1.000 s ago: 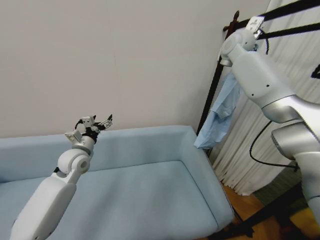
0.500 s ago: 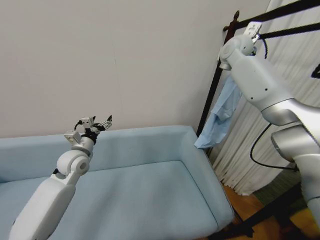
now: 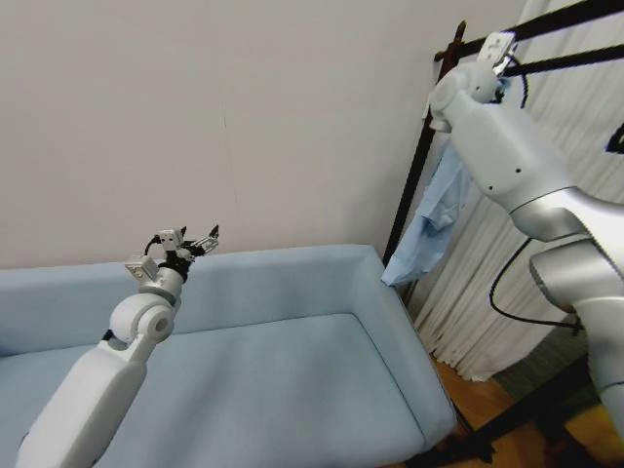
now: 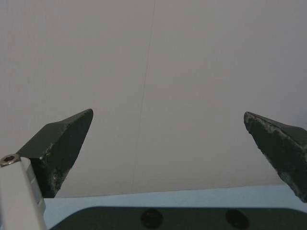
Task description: Pick up the clothes from the sofa and hang them on the clothes hanger.
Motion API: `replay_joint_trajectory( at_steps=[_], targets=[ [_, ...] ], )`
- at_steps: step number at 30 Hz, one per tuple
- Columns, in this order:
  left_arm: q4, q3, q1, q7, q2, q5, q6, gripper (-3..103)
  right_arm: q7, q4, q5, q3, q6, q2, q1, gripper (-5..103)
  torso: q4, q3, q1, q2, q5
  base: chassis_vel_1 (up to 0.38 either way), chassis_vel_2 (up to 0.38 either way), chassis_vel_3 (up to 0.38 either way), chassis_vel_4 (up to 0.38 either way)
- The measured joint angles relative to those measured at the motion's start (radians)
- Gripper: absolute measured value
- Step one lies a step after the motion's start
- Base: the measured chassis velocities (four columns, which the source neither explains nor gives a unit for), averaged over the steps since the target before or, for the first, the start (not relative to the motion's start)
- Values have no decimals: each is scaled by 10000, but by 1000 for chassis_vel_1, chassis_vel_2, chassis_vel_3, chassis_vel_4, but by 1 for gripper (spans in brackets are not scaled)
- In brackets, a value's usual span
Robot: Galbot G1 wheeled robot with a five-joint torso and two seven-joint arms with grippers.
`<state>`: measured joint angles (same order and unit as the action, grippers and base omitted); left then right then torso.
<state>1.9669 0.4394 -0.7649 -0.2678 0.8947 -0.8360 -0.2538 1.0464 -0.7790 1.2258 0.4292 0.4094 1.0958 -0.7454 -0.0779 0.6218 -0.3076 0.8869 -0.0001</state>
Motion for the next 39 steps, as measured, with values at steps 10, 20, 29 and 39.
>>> replay_joint_trajectory(
  at_steps=[10, 20, 29, 39],
  targets=[
    [-54, 74, -63, 153, -38, -2, 83, 100, -100, 304, 111, -127, 65, 23, 36, 2, 0, 0, 0, 0, 0, 0, 0, 0, 0],
    [-118, -21, 3, 244, 1, 0, 113, 100, -569, 610, -375, -190, -49, 41, -35, 2, -1, 0, 0, -1, 3, 0, 0, 0, 0],
    [-94, -45, -12, 260, 23, 6, 115, 100, -748, 1292, -559, -229, -92, 302, -377, 2, -1, 0, 0, 0, 1, 0, 0, 0, 0],
    [-124, -18, -16, 298, 12, 2, 149, 100, -640, 1135, -517, -328, -40, 241, -149, 2, 0, 0, 0, 0, 2, 0, 0, 0, 0]
  ],
)
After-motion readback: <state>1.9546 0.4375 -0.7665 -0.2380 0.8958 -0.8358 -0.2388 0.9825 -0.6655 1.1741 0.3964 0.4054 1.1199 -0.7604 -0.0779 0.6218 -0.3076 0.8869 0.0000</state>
